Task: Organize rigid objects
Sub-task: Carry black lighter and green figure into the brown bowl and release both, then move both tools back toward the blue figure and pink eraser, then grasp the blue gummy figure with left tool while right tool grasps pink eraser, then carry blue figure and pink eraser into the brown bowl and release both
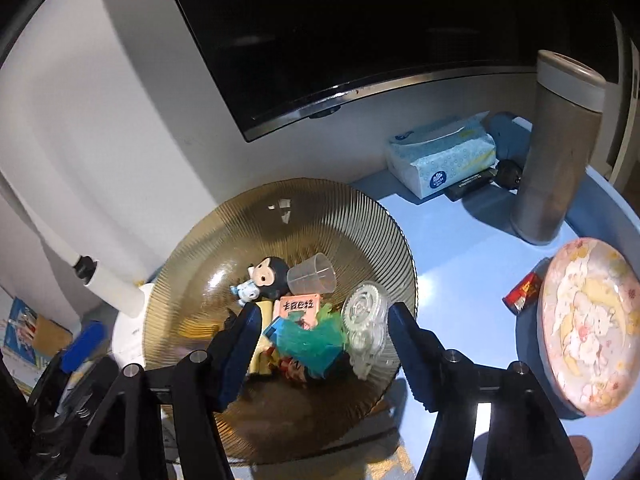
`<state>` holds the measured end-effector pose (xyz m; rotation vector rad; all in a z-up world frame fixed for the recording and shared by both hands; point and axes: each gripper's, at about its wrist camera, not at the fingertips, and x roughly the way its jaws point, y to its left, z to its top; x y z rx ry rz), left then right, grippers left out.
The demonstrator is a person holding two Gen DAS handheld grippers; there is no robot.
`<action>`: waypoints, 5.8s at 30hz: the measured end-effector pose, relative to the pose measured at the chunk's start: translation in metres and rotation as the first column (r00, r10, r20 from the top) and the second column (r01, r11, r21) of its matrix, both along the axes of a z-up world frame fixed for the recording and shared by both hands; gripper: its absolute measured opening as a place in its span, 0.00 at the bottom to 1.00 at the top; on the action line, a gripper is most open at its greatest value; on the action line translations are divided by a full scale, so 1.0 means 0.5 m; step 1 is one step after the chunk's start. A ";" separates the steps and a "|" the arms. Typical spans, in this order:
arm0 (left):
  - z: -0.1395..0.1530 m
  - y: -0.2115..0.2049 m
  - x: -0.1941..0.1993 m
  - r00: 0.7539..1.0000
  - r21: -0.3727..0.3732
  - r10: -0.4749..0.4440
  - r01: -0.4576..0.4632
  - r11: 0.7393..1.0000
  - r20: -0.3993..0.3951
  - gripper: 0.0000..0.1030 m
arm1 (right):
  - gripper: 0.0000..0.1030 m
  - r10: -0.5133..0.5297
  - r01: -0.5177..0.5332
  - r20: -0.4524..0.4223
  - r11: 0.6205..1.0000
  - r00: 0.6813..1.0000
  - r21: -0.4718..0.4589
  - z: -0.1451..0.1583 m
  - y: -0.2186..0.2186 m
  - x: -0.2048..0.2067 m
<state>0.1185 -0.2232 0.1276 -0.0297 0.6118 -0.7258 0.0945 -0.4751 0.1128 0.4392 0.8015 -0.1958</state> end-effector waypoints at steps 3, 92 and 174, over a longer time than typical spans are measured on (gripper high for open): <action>0.019 0.050 -0.017 1.000 0.001 0.024 -0.024 1.000 -0.018 0.81 | 0.62 -0.009 0.009 0.015 1.000 1.000 0.014 0.012 0.005 -0.033; -0.239 0.330 0.099 0.929 0.226 0.249 -0.189 0.955 -0.274 0.28 | 0.42 0.701 -0.718 -0.170 0.644 0.692 -0.266 -0.201 0.576 0.113; -0.077 -0.083 0.074 0.983 -0.020 0.020 -0.024 1.000 -0.182 0.38 | 0.39 0.023 -0.019 0.042 0.995 0.999 -0.096 -0.005 0.028 0.038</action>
